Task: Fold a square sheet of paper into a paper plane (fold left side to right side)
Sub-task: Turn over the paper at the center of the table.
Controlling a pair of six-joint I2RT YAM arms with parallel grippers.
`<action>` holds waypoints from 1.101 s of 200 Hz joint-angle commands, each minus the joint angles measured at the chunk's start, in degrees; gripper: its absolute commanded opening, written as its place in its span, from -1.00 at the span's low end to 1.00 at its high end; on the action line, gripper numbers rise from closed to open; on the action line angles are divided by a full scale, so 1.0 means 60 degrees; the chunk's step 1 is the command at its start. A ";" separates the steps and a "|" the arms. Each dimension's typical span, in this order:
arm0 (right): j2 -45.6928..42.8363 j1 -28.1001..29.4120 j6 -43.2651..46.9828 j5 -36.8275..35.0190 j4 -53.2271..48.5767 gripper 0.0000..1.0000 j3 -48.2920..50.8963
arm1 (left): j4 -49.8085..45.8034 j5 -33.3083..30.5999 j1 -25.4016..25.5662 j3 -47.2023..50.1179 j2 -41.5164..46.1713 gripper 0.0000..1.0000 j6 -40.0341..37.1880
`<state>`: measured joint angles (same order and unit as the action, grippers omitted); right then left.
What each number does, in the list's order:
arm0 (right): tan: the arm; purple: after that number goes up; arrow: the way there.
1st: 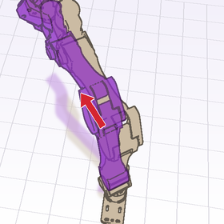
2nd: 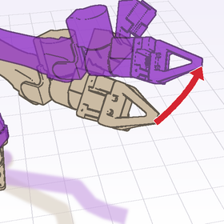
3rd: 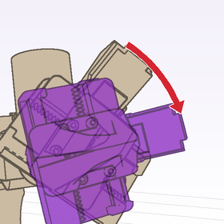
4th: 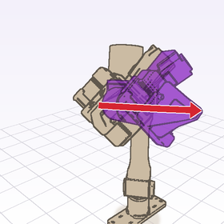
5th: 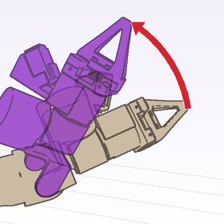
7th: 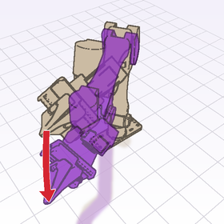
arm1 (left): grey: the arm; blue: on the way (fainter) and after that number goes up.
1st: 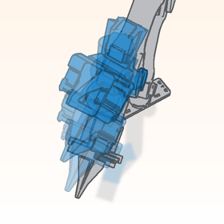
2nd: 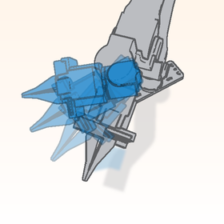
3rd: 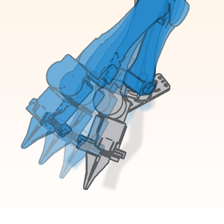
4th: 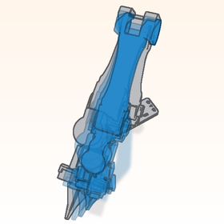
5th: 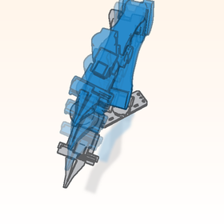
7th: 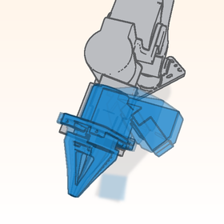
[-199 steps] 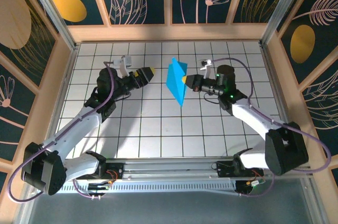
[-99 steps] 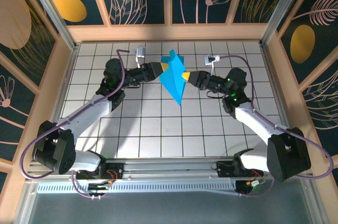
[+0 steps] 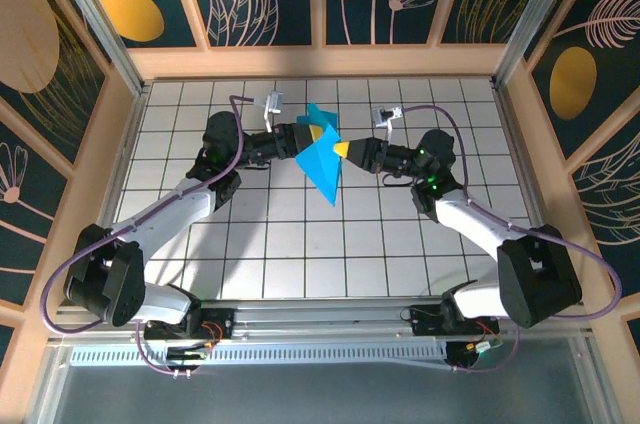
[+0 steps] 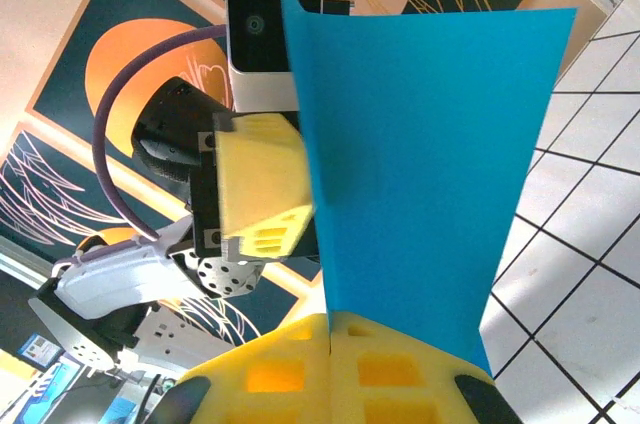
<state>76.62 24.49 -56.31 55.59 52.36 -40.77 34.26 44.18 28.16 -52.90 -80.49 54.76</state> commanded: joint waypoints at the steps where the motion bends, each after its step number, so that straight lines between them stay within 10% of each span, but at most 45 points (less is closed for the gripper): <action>1: -0.0024 0.0064 0.0010 0.0074 0.0385 -1.00 -0.0243 | -0.0181 -0.0250 0.0052 -0.0195 0.0127 -0.63 -0.0407; 52: -0.0592 0.0031 0.1192 -0.0580 -0.1501 -0.75 -0.0404 | 0.0055 -0.0652 0.0053 0.0033 0.0389 -0.88 -0.0194; 136: -0.2550 -0.0378 0.2535 -0.2538 -0.5052 0.69 0.0230 | 0.0815 -0.1153 0.0053 0.0325 0.0687 -0.98 0.0325; 220: -0.1515 0.1064 0.1918 -0.1927 -0.2664 0.83 0.0468 | 0.0867 -0.1082 0.0052 0.0267 0.0588 -1.00 0.0489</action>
<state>64.93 29.50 -43.40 42.52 28.82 -36.91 36.42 37.36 28.42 -51.37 -77.38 56.93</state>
